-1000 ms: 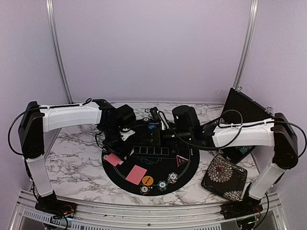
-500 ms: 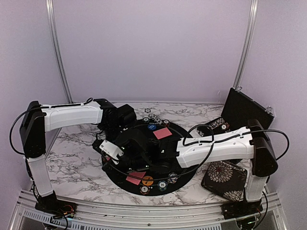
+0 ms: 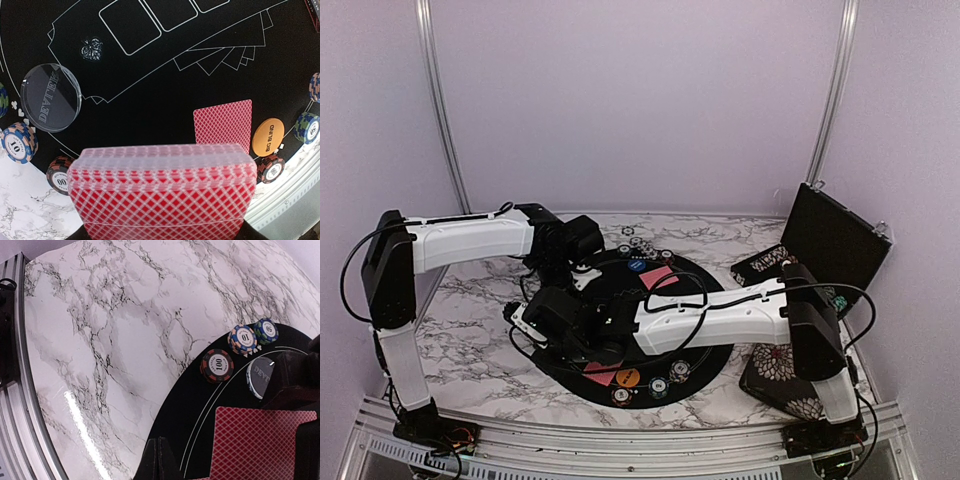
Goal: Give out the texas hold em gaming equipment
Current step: Adjust the poker card at the face-down deck piles.
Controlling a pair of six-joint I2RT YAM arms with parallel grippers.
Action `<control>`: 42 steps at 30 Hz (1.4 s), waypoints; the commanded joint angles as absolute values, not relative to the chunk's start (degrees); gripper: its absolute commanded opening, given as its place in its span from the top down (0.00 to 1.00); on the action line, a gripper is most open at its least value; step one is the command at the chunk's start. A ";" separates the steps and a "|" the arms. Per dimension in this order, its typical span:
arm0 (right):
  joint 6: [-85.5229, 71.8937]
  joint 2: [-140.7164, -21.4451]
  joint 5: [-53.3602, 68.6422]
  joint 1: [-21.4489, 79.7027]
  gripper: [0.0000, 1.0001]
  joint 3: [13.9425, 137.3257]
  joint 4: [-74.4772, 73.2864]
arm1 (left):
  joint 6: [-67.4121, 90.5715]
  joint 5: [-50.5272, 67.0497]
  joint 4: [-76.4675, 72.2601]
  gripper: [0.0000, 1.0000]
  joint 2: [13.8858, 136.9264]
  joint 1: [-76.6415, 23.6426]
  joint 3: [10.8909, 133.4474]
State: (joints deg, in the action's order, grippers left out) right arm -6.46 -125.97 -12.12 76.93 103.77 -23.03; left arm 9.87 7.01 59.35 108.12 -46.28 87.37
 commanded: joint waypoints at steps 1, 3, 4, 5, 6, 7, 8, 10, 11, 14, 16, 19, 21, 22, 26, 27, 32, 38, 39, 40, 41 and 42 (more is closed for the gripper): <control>-7.97 -127.74 -17.00 76.81 1.00 108.30 -26.93 | 9.60 7.55 61.70 0.54 108.90 -46.15 89.21; -8.29 -128.40 -18.35 76.82 1.00 109.27 -27.59 | 9.57 7.59 61.68 0.54 108.89 -46.14 89.21; -8.49 -128.81 -19.25 76.77 1.00 109.71 -27.93 | 9.53 7.61 61.65 0.54 108.83 -46.14 89.13; -8.63 -128.99 -20.07 76.76 1.00 110.03 -28.17 | 9.49 7.71 61.67 0.54 108.81 -46.16 89.10; -8.93 -129.10 -20.94 76.73 1.00 110.14 -28.14 | 9.44 7.69 61.63 0.54 108.81 -46.17 89.12; -9.09 -129.11 -21.54 76.73 1.00 110.17 -28.01 | 9.41 7.72 61.69 0.54 108.73 -46.17 89.04; -9.30 -129.07 -21.97 76.67 1.00 110.13 -27.75 | 9.27 7.71 61.73 0.54 108.72 -46.20 89.03; -9.72 -128.91 -22.92 76.57 1.00 110.13 -27.40 | 9.23 7.78 61.81 0.54 108.72 -46.14 89.03; -9.95 -128.89 -23.43 76.44 1.00 110.13 -27.28 | 9.12 7.82 61.80 0.54 108.80 -46.19 89.11; -10.71 -128.40 -24.89 76.15 1.00 109.86 -26.87 | 9.10 7.86 61.92 0.54 108.73 -46.14 89.17; -11.30 -127.88 -25.73 75.73 1.00 109.21 -26.29 | 9.10 7.82 61.95 0.54 108.64 -46.16 89.12; -11.89 -126.97 -27.13 75.58 1.00 108.05 -25.47 | 9.09 7.89 61.96 0.54 108.55 -46.15 89.08; -11.95 -126.31 -27.58 75.59 1.00 107.01 -24.55 | 9.14 7.85 62.02 0.54 108.55 -46.19 89.03; -11.93 -126.04 -28.02 75.60 1.00 106.56 -24.20 | 9.12 7.93 62.05 0.54 108.54 -46.15 89.03; -10.99 -125.21 -28.60 76.05 1.00 105.84 -23.06 | 9.04 7.92 62.05 0.54 108.63 -46.14 89.11; -10.74 -125.04 -28.02 76.23 1.00 105.89 -22.92 | 9.05 7.99 62.09 0.54 108.71 -46.14 89.19; -10.17 -124.64 -25.56 76.89 1.00 106.96 -23.46 | 8.89 8.10 62.14 0.54 108.90 -46.14 89.30; -9.50 -124.81 -25.38 77.65 1.00 108.79 -25.03 | 8.57 8.28 62.23 0.54 108.90 -46.06 89.47; -9.31 -125.19 -25.66 77.83 1.00 109.50 -25.57 | 8.56 8.38 62.23 0.54 108.90 -46.05 89.47; -9.13 -125.72 -25.99 78.13 1.00 110.36 -26.26 | 8.61 8.43 62.23 0.54 108.96 -45.96 89.52; -9.03 -126.14 -26.32 78.40 1.00 111.24 -27.00 | 8.58 8.51 62.18 0.54 108.94 -45.90 89.56; -8.91 -126.65 -26.52 78.62 1.00 112.27 -27.67 | 8.61 8.60 62.27 0.54 108.89 -45.86 89.53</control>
